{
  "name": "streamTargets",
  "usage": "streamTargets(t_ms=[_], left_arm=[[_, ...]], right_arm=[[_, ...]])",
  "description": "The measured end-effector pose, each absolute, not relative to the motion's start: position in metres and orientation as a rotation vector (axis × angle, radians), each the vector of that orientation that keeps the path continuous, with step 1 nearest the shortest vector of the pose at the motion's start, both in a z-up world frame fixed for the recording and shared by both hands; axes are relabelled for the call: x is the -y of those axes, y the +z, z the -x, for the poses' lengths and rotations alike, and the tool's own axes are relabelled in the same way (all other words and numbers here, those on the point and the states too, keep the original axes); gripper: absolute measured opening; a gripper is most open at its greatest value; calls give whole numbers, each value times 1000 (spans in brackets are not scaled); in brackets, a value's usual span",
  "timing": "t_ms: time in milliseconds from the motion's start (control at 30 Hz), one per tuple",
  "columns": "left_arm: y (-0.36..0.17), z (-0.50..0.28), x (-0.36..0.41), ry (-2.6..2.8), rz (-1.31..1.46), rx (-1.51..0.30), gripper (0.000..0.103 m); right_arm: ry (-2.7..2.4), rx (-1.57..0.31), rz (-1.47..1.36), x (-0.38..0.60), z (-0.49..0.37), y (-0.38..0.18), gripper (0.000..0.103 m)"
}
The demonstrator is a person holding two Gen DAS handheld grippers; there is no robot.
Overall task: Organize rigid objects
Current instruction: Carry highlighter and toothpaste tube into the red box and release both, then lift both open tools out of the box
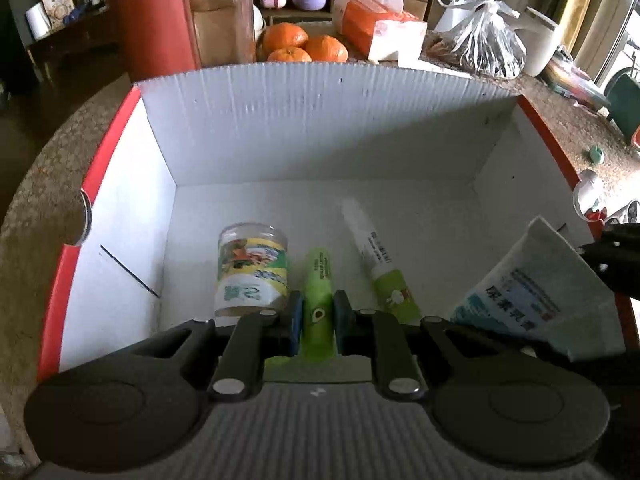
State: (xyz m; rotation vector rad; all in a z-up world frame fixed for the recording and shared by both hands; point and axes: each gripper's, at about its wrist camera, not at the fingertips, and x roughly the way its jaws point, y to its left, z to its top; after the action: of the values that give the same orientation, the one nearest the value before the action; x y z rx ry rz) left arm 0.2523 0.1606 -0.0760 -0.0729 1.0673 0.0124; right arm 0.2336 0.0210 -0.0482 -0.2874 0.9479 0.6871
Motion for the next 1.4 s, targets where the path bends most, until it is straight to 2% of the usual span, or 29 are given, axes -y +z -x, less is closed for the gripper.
streamTargets(t_ms=[67, 267, 800, 967, 1100, 1400], left_arm=[[-76, -252, -159, 8, 62, -1071, 16], [-72, -250, -155, 6, 38, -1061, 16], [-36, -215, -147, -2, 40, -970, 16], [-19, -202, -136, -38, 41, -932, 16], [-6, -191, -125, -78, 48, -897, 16], [9, -172, -101, -128, 45, -857, 16]], right_arm=[[691, -927, 295, -19, -228, -44, 60], [711, -892, 278, -10, -216, -31, 60], [685, -825, 154, 39, -191, -1, 68], [689, -816, 65, 57, -183, 7, 68], [689, -794, 16, 72, -173, 12, 74], [660, -754, -39, 104, -154, 17, 75]])
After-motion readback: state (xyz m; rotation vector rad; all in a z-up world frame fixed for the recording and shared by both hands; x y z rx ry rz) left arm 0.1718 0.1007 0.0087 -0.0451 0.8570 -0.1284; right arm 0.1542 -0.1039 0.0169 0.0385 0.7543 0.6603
